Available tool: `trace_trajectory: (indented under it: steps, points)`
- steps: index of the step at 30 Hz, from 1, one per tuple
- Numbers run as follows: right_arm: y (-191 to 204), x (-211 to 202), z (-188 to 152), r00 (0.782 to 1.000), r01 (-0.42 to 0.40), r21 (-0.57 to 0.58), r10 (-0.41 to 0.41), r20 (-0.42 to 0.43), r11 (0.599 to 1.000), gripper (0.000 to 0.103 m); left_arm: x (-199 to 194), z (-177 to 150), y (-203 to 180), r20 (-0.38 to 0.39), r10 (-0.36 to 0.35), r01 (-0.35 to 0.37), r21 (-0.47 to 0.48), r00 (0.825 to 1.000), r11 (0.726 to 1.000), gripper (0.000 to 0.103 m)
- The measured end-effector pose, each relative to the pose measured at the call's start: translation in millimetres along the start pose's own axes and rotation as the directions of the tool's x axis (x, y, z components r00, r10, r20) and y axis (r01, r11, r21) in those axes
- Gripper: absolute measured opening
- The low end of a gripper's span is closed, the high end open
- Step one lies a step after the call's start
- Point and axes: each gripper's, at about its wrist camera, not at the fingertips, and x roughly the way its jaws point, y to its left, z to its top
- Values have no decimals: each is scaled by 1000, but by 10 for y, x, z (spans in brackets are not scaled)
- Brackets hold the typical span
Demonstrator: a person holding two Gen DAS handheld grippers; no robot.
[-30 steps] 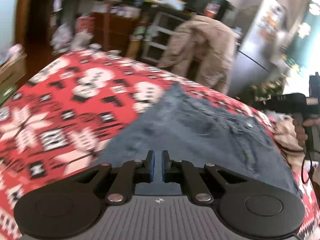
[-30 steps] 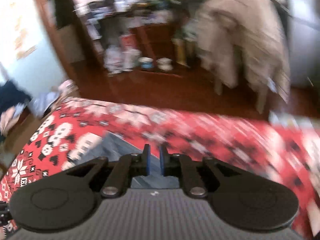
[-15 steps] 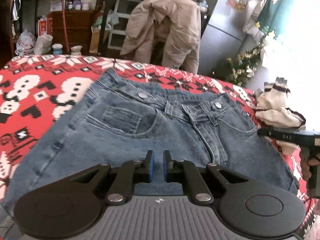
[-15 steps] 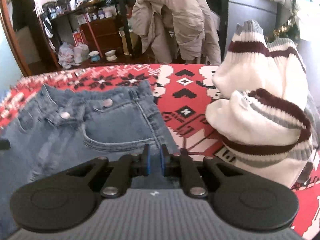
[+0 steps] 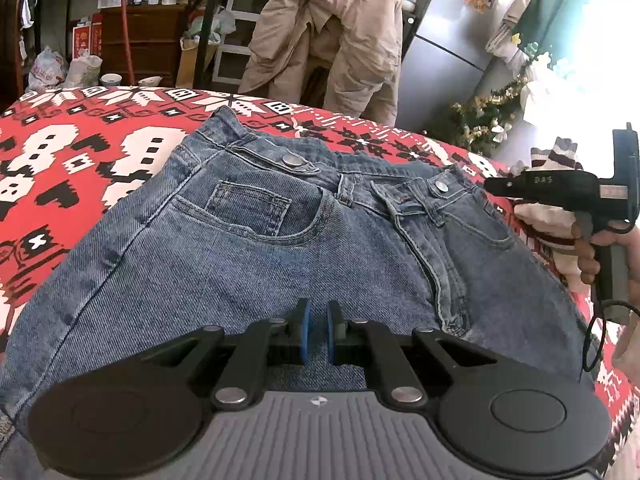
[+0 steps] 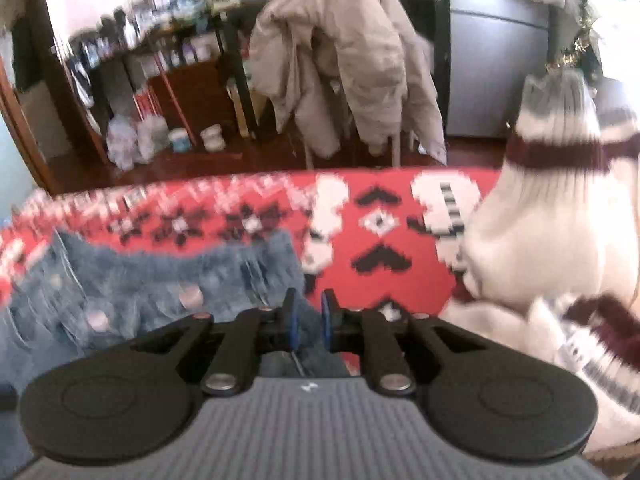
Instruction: Fold clothes
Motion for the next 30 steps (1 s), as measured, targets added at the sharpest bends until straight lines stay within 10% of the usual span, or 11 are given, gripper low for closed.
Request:
trace_trajectory:
  steps: [21, 30]
  points:
    - [326, 651, 485, 993, 99, -22, -100, -60, 995, 13, -64, 136, 17, 9, -21, 20, 23, 1000, 1000, 8]
    - [725, 622, 306, 987, -122, -157, 102, -126, 980, 13, 248, 892, 30, 36, -23, 20, 76, 999, 997, 15]
